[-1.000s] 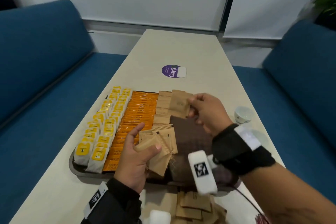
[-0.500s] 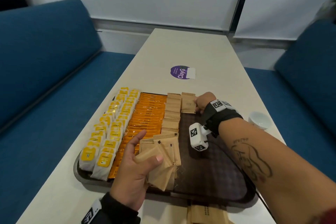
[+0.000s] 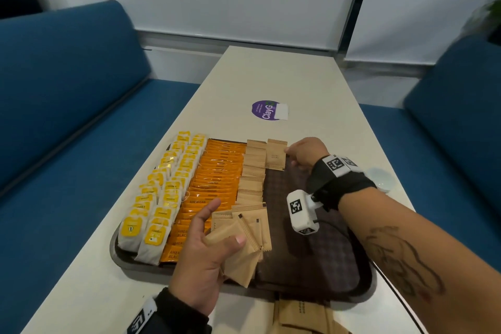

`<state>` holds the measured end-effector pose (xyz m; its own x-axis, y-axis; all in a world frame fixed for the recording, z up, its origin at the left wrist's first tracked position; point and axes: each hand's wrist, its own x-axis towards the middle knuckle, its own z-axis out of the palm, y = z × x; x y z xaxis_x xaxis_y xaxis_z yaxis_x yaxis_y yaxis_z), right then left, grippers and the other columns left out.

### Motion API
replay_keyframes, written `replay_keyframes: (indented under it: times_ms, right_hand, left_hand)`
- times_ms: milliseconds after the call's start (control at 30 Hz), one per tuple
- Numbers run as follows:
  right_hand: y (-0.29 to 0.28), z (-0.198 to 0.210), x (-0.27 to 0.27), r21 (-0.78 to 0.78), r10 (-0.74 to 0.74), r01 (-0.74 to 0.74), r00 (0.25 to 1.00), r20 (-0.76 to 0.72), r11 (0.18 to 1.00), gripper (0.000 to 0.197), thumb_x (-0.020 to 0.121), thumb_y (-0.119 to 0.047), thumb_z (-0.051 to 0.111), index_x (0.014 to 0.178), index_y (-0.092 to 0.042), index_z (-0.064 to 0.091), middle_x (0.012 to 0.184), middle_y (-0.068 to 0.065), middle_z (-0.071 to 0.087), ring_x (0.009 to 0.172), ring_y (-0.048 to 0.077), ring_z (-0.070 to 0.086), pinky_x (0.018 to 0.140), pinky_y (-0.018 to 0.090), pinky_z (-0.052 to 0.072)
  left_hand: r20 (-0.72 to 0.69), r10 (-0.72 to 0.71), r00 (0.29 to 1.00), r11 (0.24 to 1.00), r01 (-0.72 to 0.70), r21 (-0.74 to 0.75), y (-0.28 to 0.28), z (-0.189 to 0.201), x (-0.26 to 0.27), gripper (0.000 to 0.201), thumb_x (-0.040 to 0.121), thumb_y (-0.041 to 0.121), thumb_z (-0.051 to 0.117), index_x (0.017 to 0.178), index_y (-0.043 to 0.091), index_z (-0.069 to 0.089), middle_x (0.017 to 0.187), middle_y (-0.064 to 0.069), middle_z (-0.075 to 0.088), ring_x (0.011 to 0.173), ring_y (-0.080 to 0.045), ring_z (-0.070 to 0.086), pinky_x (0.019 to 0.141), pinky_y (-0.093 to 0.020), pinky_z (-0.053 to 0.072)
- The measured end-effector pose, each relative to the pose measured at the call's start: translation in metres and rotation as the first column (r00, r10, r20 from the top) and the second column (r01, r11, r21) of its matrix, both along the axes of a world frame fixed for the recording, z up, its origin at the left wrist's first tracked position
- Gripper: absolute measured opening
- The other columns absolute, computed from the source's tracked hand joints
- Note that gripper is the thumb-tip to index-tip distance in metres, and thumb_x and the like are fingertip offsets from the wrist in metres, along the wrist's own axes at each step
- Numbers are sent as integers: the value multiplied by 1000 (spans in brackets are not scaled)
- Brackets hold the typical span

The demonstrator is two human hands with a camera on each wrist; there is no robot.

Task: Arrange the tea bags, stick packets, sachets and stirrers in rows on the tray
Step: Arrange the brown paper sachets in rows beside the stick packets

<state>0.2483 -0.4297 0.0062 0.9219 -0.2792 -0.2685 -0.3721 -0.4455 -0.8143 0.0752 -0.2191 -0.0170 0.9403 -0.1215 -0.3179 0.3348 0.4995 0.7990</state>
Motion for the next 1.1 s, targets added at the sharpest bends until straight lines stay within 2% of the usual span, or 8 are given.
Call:
replay_keyframes:
  times_ms: [67, 200, 333, 467, 600, 767, 933, 1100]
  right_hand:
    - [5, 12, -29, 43, 98, -97, 995, -20, 994, 11, 89, -18, 64, 88, -7, 61, 81, 9, 62, 64, 16, 54, 49, 22, 37]
    - [12, 34, -89, 157, 331, -317, 941, -70, 935, 17, 89, -27, 63, 95, -11, 61, 77, 0, 61, 59, 8, 52, 54, 21, 38]
    - [17, 40, -136, 276, 459, -415, 881, -117, 867, 17, 86, -33, 65, 85, -16, 65, 73, -2, 63, 57, 6, 50, 55, 20, 35]
    - [20, 44, -170, 305, 389, -364, 921, -24, 880, 22, 85, -36, 64, 87, -15, 61, 69, -4, 65, 57, 8, 55, 55, 21, 39]
    - [22, 43, -194, 289, 409, -387, 912, -20, 876, 9, 88, -18, 64, 88, -10, 61, 68, -1, 63, 52, 6, 55, 48, 20, 37]
    - [21, 42, -199, 344, 244, -233, 970, 10, 910, 7, 92, -13, 58, 86, -8, 58, 70, 1, 61, 45, 3, 53, 38, 16, 33]
    - [27, 41, -200, 337, 331, -310, 944, -3, 889, 7, 89, -15, 61, 84, -10, 61, 63, -2, 63, 47, 4, 53, 40, 15, 36]
    - [26, 36, -190, 450, 123, -122, 992, 27, 884, 8, 93, -11, 56, 86, -6, 57, 71, 6, 67, 41, 4, 51, 35, 14, 35]
  left_hand:
    - [-3, -9, 1000, 1000, 9, 9, -3, 2, -2, 73, 63, -8, 65, 116, 40, 53, 87, 3, 74, 93, -28, 65, 64, -41, 52]
    - [8, -17, 1000, 1000, 17, 13, -8, 8, -10, 70, 69, -13, 63, 114, 41, 55, 98, 3, 69, 100, -30, 61, 82, -53, 50]
    - [33, -20, 999, 1000, 20, 2, -11, 11, -20, 70, 71, -14, 61, 115, 40, 53, 101, 2, 68, 98, -29, 62, 71, -46, 52]
    - [47, -14, 999, 1000, 14, -6, -13, 8, -30, 70, 69, -13, 62, 115, 40, 54, 107, 0, 67, 99, -29, 62, 66, -42, 51]
    - [45, -35, 998, 999, 36, -19, -16, 8, -37, 71, 71, -15, 61, 115, 40, 53, 109, -2, 65, 101, -31, 61, 69, -43, 52]
    - [49, -44, 998, 999, 45, -22, -15, 10, -39, 71, 73, -17, 59, 114, 40, 53, 110, -2, 64, 101, -31, 60, 68, -43, 52]
    - [68, -42, 997, 999, 44, -21, -14, 12, -36, 70, 72, -18, 59, 112, 40, 54, 105, 0, 66, 97, -29, 62, 61, -38, 52]
    - [55, -27, 998, 999, 28, -18, -8, 12, -33, 69, 74, -18, 58, 112, 39, 54, 105, 1, 66, 98, -29, 62, 65, -40, 52]
